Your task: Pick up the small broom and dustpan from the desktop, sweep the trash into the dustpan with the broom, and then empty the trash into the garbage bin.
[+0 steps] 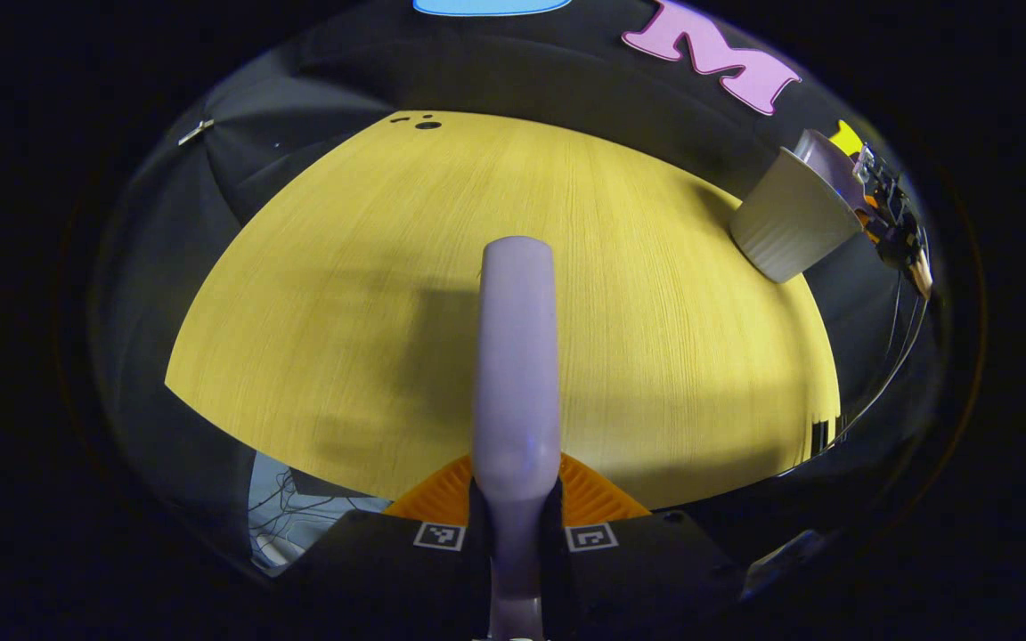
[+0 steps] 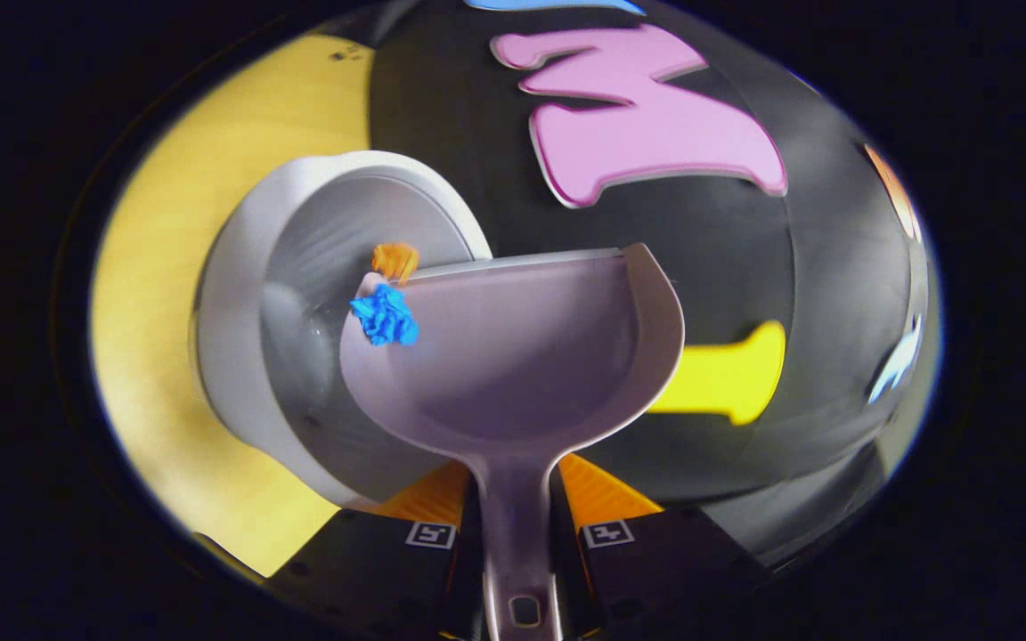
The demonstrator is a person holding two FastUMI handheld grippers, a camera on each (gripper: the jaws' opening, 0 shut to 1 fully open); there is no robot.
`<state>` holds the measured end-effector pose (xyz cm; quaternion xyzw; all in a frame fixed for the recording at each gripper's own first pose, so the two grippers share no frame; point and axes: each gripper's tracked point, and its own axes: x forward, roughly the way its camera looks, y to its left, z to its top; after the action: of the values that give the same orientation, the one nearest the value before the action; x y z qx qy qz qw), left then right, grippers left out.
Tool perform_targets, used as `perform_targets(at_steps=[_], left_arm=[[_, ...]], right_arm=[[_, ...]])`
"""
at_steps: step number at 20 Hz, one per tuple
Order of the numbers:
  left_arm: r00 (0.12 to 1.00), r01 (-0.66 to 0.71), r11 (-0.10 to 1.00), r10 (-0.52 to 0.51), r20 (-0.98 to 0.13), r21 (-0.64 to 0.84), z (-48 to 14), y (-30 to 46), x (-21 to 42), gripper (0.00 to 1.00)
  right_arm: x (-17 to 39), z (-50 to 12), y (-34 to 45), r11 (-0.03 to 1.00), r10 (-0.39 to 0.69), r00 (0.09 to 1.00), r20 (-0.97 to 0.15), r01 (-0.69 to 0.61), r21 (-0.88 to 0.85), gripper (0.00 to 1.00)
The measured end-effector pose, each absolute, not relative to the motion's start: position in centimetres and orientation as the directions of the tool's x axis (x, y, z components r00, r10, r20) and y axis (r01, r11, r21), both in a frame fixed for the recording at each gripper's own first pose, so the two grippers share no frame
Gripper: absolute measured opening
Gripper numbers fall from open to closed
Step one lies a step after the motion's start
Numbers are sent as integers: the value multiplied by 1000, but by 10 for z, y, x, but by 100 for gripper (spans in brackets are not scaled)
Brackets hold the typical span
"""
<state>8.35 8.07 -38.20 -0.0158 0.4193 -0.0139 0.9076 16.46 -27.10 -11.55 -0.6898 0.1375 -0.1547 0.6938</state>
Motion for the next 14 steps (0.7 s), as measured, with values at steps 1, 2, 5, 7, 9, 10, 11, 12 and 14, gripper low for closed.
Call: perform_targets(at_steps=[1, 2, 5, 7, 9, 10, 11, 12, 14], left_arm=[[648, 16, 999, -44, -760, -44, -382, 78, 84, 27], [648, 19, 999, -48, -760, -46, -382, 76, 86, 27], [648, 26, 998, -59, -759, -55, -383, 67, 88, 27], [646, 33, 998, -60, -761, -51, -385, 64, 87, 26], [645, 31, 998, -58, -762, -50, -385, 65, 89, 27], [647, 30, 998, -59, -760, -53, -386, 64, 89, 27], [648, 27, 998, -59, -760, -55, -386, 65, 89, 27], [649, 25, 998, -58, -758, -55, -384, 66, 90, 26], [651, 25, 998, -59, -756, -56, -384, 64, 91, 27]], right_arm=[[163, -118, -265, -55, -376, 926, 24, 3, -998, 37], [163, -123, -263, -65, -360, 933, 8, -16, -998, 37], [162, -123, -261, -44, -375, 927, -11, -30, -999, 41], [161, -125, -268, -2, -404, 914, -30, -33, -999, 35], [158, -124, -276, 28, -424, 905, -43, -34, -999, 37], [157, -123, -279, 42, -434, 900, -45, -30, -999, 37], [154, -121, -282, 63, -442, 896, -48, -23, -998, 34], [150, -119, -285, 95, -454, 889, -53, -11, -995, 37], [142, -117, -293, 184, -486, 871, -77, 15, -983, 34]])
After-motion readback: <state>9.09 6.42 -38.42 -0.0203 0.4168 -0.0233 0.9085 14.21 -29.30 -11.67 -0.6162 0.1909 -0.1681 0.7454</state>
